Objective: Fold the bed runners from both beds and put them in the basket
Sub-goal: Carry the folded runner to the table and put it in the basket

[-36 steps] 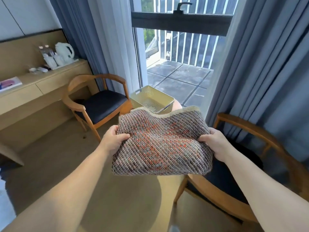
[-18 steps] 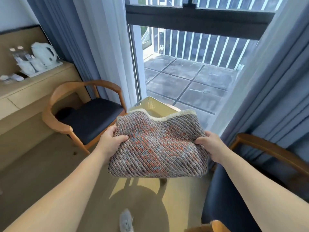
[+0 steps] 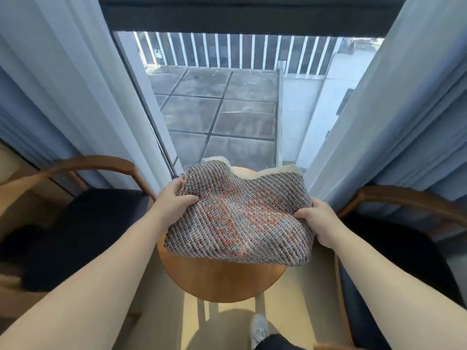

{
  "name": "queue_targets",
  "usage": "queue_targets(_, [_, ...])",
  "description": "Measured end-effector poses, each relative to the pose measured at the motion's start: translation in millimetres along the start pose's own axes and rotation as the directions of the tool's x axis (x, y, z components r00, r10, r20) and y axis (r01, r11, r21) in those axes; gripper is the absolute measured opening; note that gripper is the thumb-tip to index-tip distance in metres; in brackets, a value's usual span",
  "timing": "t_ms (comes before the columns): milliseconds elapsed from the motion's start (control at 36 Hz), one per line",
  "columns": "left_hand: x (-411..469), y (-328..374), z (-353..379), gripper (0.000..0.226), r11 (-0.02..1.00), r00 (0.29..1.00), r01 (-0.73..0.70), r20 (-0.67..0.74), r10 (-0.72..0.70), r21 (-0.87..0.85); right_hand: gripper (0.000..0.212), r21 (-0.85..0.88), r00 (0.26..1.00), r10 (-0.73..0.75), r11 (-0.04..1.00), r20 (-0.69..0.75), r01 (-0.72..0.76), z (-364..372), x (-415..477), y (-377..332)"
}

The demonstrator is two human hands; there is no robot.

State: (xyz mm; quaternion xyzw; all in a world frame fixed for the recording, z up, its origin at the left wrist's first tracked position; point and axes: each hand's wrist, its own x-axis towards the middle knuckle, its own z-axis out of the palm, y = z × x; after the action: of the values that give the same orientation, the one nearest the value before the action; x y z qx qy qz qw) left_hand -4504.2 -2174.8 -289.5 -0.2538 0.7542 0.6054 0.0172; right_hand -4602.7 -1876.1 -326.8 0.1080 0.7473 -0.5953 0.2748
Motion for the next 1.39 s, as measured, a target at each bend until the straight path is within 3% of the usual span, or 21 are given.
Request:
queue_targets(167, [65,-5,-6,0.046,0.996,0.996,0.050,0.064,-0.055,0.070,0.027,0.024,0.998,0.025,0.999,-0.059,-0.023,12,46,-1])
queue_targets(250, [93,-9,-3,0.034,0.990,0.994,0.082,0.063,-0.090,0.113,0.028,0.037,0.996,0.059,0.998,-0.072,-0.056,13,68,1])
queue_targets(361, [128,-15,1,0.034,0.985,0.992,0.084,0.086,-0.097,0.148,0.034,0.052,0.991,0.089,0.995,-0.105,-0.084,17,90,2])
queue_targets(472, [159,-29,1,0.051,0.977,0.984,0.102,0.124,-0.127,0.188,0.032,0.041,0.982,0.119,0.993,-0.147,-0.114,23,104,4])
queue_targets(556, [185,-45,1,0.051,0.967,0.979,0.130,0.128,-0.160,0.218,0.036,0.032,0.970,0.147,0.989,-0.194,-0.144,26,115,11])
queue_targets(694, [203,-55,10,0.051,0.967,0.955,0.168,0.210,-0.207,0.189,0.030,0.015,0.947,0.180,0.983,-0.266,-0.183,39,122,18])
queue_targets(861, [226,-75,-15,0.039,0.944,0.963,0.115,0.197,-0.182,0.309,0.022,-0.005,0.922,0.200,0.977,-0.330,-0.214,81,129,29])
queue_targets(1000, [247,-99,-37,0.028,0.934,0.964,0.133,0.175,-0.200,0.331,0.034,-0.031,0.926,0.194,0.976,-0.323,-0.216,111,156,49])
queue_targets(1111, [262,-126,-32,0.042,0.886,0.944,0.142,0.210,-0.256,0.441,0.027,-0.061,0.907,0.228,0.962,-0.355,-0.266,126,168,54])
queue_targets(1278, [271,-158,-3,0.037,0.838,0.931,0.222,0.146,-0.333,0.499,0.033,-0.150,0.914,0.189,0.955,-0.359,-0.257,134,185,73])
queue_targets(1389, [278,-172,4,0.049,0.756,0.948,0.208,0.061,-0.311,0.621,0.062,-0.464,0.942,0.119,0.847,-0.314,-0.261,146,197,83])
